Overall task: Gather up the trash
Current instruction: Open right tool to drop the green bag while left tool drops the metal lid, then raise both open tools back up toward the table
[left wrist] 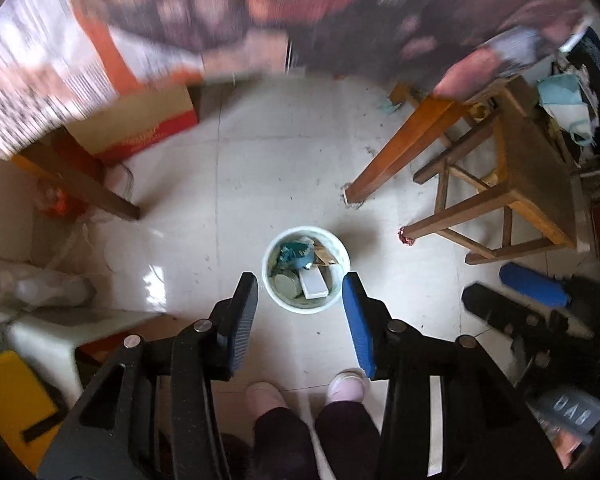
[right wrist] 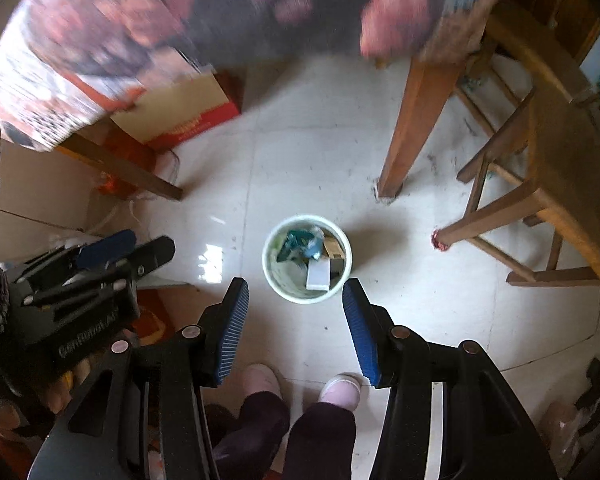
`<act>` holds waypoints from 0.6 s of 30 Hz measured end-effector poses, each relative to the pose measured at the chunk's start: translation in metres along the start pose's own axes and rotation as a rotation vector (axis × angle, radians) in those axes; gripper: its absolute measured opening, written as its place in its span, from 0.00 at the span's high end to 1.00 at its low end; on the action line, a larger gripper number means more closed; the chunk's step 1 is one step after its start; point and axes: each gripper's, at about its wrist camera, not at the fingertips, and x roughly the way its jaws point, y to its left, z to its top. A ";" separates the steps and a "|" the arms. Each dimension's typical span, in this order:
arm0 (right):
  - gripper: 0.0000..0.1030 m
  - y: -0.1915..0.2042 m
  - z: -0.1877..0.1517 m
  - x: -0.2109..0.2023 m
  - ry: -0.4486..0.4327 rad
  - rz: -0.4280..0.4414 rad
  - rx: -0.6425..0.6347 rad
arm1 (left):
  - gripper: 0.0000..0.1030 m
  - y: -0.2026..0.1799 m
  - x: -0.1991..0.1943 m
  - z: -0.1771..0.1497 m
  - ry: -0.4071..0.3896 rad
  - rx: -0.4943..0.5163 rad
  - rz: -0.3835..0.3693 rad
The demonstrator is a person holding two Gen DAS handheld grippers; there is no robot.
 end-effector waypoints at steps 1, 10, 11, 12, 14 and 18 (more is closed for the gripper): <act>0.56 0.005 0.002 -0.013 -0.013 0.001 -0.004 | 0.58 -0.001 -0.017 0.001 -0.013 0.016 0.008; 0.56 0.044 0.010 -0.134 -0.145 -0.001 -0.024 | 0.58 -0.003 -0.172 0.009 -0.156 0.035 0.001; 0.56 0.051 0.008 -0.152 -0.162 -0.002 -0.024 | 0.57 -0.002 -0.190 0.009 -0.179 0.033 -0.001; 0.56 0.054 0.007 -0.162 -0.172 -0.003 -0.024 | 0.56 0.000 -0.211 0.008 -0.206 0.034 -0.003; 0.56 0.065 0.005 -0.191 -0.203 -0.005 -0.023 | 0.54 0.002 -0.243 0.007 -0.253 0.042 -0.002; 0.51 0.086 -0.001 -0.246 -0.285 -0.018 -0.038 | 0.53 0.002 -0.307 0.003 -0.347 0.064 0.009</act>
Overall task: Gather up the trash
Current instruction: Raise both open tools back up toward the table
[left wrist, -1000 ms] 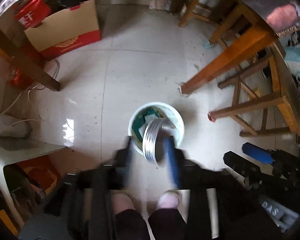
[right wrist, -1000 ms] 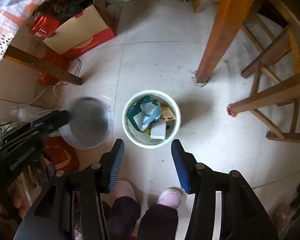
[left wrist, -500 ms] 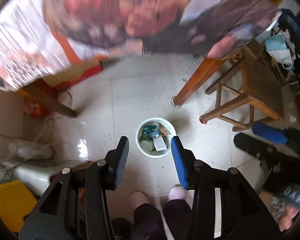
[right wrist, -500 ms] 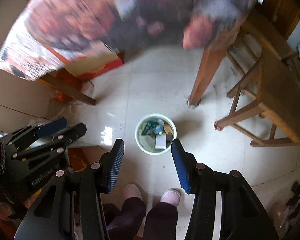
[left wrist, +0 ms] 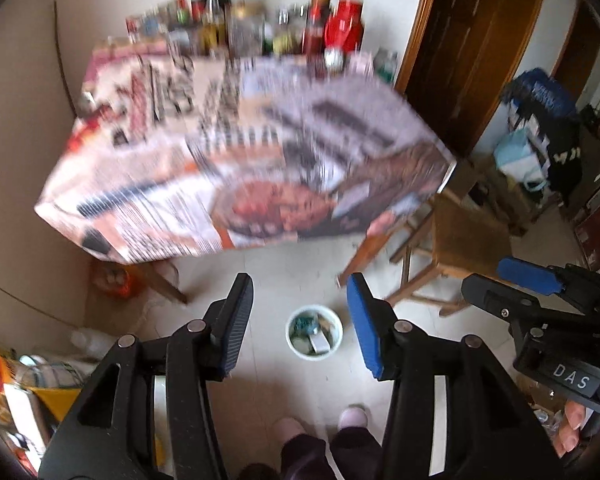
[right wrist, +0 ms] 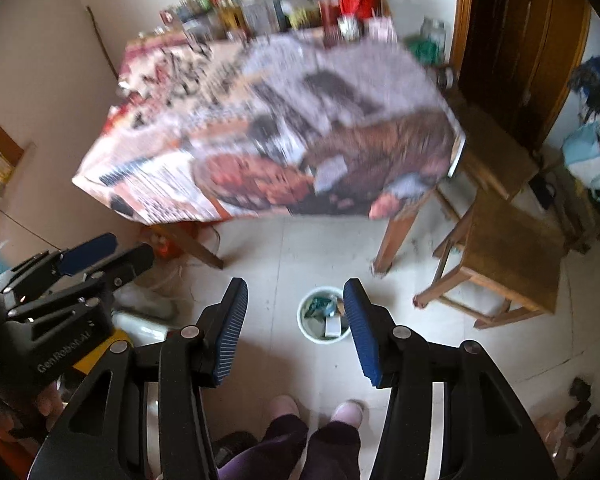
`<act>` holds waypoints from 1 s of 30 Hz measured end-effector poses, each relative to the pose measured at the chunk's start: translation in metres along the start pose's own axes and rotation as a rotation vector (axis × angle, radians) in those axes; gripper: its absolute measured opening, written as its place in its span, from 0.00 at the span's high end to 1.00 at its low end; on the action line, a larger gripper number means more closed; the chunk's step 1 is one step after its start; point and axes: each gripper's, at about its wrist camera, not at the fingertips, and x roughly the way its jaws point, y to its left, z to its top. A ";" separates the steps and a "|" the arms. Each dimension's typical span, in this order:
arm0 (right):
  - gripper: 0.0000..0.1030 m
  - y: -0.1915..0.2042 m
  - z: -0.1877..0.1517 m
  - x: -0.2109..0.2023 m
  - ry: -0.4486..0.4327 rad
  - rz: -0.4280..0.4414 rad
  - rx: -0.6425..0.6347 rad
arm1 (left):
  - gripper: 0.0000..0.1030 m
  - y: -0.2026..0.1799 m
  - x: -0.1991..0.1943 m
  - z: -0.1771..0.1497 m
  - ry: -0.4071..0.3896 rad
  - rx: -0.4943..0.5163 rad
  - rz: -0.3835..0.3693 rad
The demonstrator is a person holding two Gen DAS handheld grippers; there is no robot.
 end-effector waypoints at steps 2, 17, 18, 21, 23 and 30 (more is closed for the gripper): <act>0.46 0.008 0.004 -0.022 -0.042 -0.005 -0.009 | 0.50 0.005 -0.031 0.006 -0.054 0.008 0.000; 0.23 0.061 0.013 -0.171 -0.433 -0.071 -0.027 | 0.29 0.031 -0.176 0.030 -0.377 0.022 -0.061; 0.20 0.061 0.013 -0.174 -0.447 -0.076 -0.022 | 0.29 0.031 -0.179 0.032 -0.389 0.029 -0.056; 0.16 0.061 0.013 -0.183 -0.485 -0.088 -0.011 | 0.29 0.027 -0.182 0.035 -0.408 0.054 -0.050; 0.16 0.060 0.015 -0.185 -0.499 -0.097 -0.006 | 0.27 0.022 -0.179 0.039 -0.409 0.075 -0.054; 0.16 0.047 0.032 -0.176 -0.504 -0.096 0.027 | 0.18 0.003 -0.162 0.056 -0.422 0.143 -0.013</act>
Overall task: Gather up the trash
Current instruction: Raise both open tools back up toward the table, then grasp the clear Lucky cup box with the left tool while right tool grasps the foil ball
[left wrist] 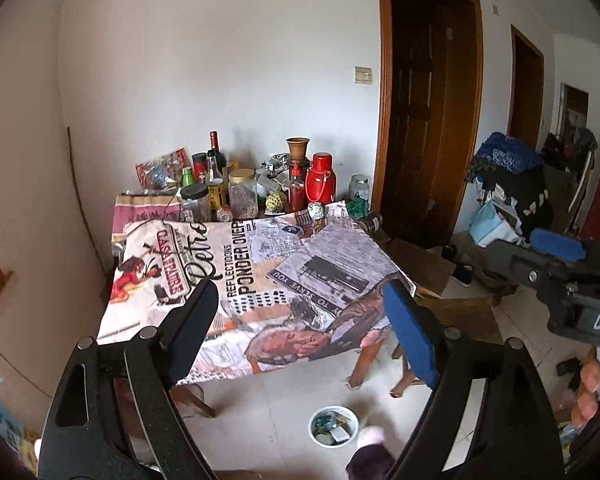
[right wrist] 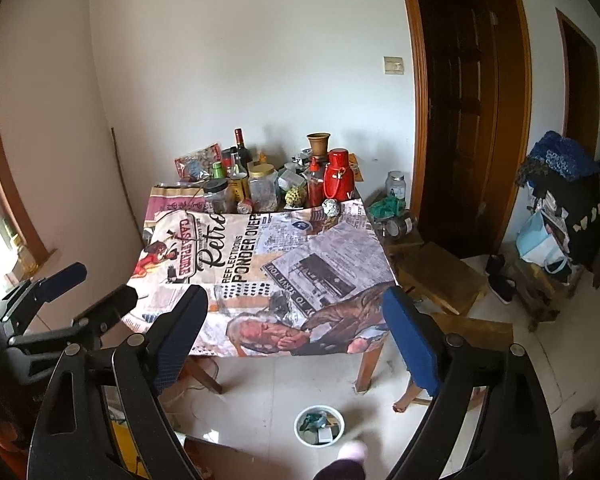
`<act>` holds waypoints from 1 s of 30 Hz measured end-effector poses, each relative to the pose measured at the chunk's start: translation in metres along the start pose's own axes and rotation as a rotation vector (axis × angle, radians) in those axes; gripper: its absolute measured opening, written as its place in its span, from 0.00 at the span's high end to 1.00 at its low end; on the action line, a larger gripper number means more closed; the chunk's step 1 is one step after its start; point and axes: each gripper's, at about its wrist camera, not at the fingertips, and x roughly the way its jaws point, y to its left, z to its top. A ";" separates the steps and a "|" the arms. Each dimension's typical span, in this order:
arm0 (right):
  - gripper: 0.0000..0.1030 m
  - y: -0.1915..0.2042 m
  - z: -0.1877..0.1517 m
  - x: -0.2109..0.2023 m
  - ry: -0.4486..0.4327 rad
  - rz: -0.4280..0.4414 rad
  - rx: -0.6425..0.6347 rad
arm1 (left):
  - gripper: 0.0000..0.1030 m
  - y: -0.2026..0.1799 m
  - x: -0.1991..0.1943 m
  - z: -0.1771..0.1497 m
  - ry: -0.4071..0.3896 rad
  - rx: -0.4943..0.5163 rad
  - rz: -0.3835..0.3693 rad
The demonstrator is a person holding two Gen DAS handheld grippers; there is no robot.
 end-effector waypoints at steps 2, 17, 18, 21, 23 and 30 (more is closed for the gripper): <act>0.16 -0.006 0.005 0.009 -0.004 0.005 0.006 | 0.17 -0.004 0.015 0.006 0.006 0.005 0.005; 0.15 -0.084 0.102 0.107 -0.025 0.048 -0.037 | 0.14 -0.034 0.165 0.106 0.022 -0.107 0.070; 0.16 -0.089 0.110 0.113 -0.025 0.054 -0.042 | 0.14 -0.036 0.175 0.112 0.023 -0.119 0.081; 0.15 -0.107 0.127 0.130 -0.024 0.064 -0.060 | 0.14 -0.041 0.194 0.122 0.023 -0.134 0.107; 0.15 -0.115 0.136 0.143 -0.022 0.071 -0.067 | 0.14 -0.044 0.209 0.130 0.029 -0.132 0.127; 0.15 -0.129 0.156 0.187 0.018 0.072 -0.056 | 0.10 -0.037 0.253 0.145 0.052 -0.132 0.139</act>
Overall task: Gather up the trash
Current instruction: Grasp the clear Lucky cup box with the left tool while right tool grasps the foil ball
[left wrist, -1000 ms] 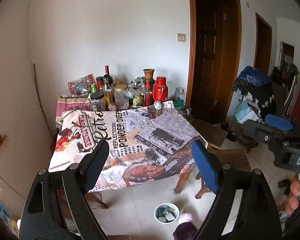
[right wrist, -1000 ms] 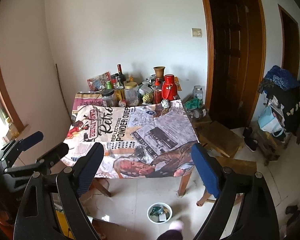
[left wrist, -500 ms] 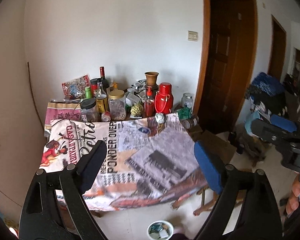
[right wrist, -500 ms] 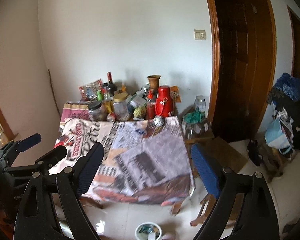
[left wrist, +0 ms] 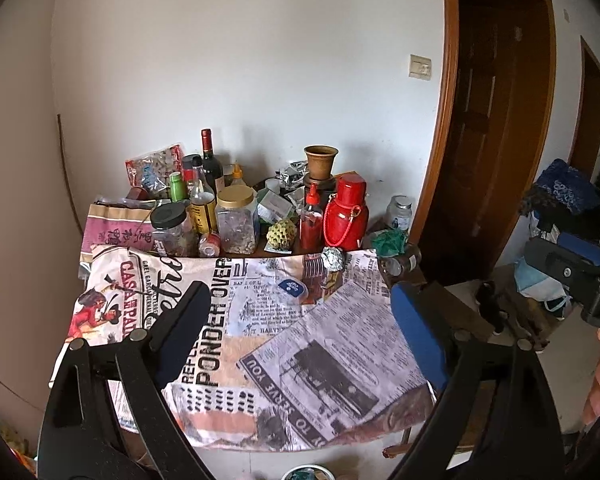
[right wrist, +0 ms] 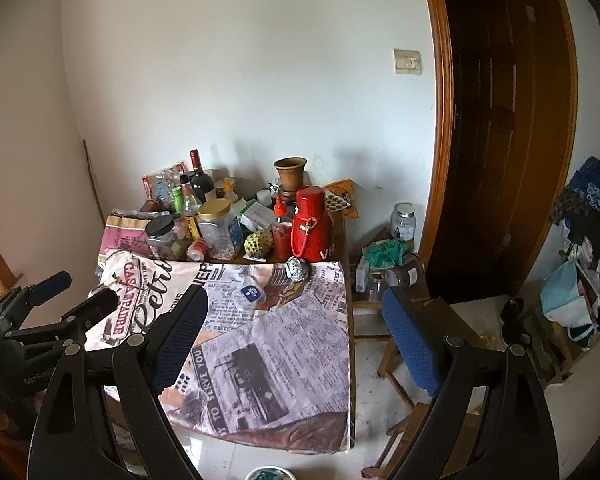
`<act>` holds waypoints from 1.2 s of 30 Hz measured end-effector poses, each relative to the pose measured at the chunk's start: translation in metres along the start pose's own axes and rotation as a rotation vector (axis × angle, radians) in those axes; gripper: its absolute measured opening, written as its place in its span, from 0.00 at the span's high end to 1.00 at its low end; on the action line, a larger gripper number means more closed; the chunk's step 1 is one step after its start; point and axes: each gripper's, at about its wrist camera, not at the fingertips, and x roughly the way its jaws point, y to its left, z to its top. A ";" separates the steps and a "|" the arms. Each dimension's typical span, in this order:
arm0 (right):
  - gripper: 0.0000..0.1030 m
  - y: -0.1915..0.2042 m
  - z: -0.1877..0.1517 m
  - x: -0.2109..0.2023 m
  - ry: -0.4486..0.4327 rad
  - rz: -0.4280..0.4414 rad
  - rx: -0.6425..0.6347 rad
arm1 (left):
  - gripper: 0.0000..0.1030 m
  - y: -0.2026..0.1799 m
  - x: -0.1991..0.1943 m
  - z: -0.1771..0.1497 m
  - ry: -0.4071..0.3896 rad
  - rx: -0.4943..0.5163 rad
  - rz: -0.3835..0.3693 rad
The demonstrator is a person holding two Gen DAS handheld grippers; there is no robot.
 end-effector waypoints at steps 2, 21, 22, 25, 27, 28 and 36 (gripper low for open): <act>0.15 0.000 0.003 0.011 0.011 -0.004 0.005 | 0.10 0.002 0.014 0.005 0.010 -0.001 -0.012; 0.16 0.011 0.033 0.170 0.190 -0.123 0.199 | 0.07 0.070 0.256 0.016 0.366 0.024 -0.158; 0.16 0.009 0.030 0.182 0.208 -0.131 0.204 | 0.07 0.071 0.275 0.008 0.408 0.030 -0.161; 0.15 0.003 0.019 0.215 0.271 -0.148 0.216 | 0.07 0.067 0.317 -0.012 0.495 0.048 -0.174; 0.16 -0.002 0.012 0.239 0.318 -0.146 0.229 | 0.07 0.063 0.338 -0.021 0.531 0.058 -0.186; 0.16 -0.007 0.008 0.251 0.347 -0.143 0.239 | 0.07 0.060 0.351 -0.027 0.549 0.065 -0.193; 0.16 -0.029 -0.018 0.331 0.498 -0.105 0.300 | 0.07 0.048 0.416 -0.047 0.592 0.055 -0.173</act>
